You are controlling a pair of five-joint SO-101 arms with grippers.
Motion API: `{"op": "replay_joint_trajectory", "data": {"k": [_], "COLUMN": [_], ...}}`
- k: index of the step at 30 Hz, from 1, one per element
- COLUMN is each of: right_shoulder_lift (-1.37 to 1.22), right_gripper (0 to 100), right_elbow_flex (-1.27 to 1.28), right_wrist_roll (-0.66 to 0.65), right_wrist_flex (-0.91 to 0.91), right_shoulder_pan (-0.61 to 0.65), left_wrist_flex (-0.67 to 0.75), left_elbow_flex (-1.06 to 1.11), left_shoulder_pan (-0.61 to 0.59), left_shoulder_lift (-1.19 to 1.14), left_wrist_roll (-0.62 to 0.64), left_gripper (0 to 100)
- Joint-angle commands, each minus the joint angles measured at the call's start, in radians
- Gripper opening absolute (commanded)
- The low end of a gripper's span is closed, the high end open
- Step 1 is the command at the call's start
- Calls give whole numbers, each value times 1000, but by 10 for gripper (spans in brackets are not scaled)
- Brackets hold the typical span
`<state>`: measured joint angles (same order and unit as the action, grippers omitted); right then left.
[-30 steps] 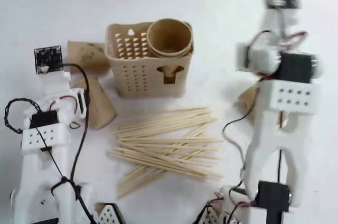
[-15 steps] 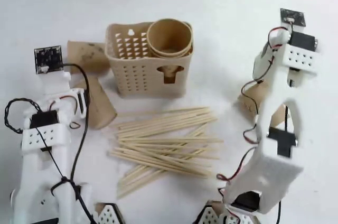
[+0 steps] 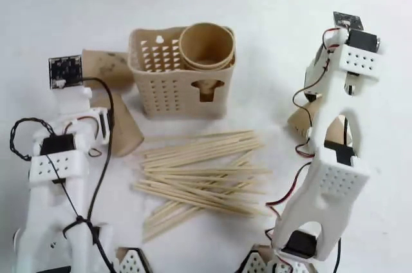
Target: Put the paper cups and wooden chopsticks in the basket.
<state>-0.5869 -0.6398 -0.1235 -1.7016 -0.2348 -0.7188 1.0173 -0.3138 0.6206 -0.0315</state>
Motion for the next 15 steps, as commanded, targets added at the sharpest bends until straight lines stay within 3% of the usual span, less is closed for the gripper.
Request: {"op": "replay_joint_trajectory", "data": {"k": [1, 7, 15], "right_shoulder_lift": [59, 157, 130], "right_gripper": [245, 246, 246], "right_elbow_flex": [-18, -18, -9], "right_wrist_roll": [12, 163, 175], "right_wrist_flex": [-15, -13, -13], "right_shoulder_pan": [28, 76, 101], "left_wrist_flex": [5, 5, 5], "left_elbow_flex": [5, 5, 5], "left_shoulder_pan": [15, 15, 15], "left_shoulder_lift": [1, -2, -2], "left_wrist_roll": [2, 2, 2], "left_gripper": [211, 211, 211]}}
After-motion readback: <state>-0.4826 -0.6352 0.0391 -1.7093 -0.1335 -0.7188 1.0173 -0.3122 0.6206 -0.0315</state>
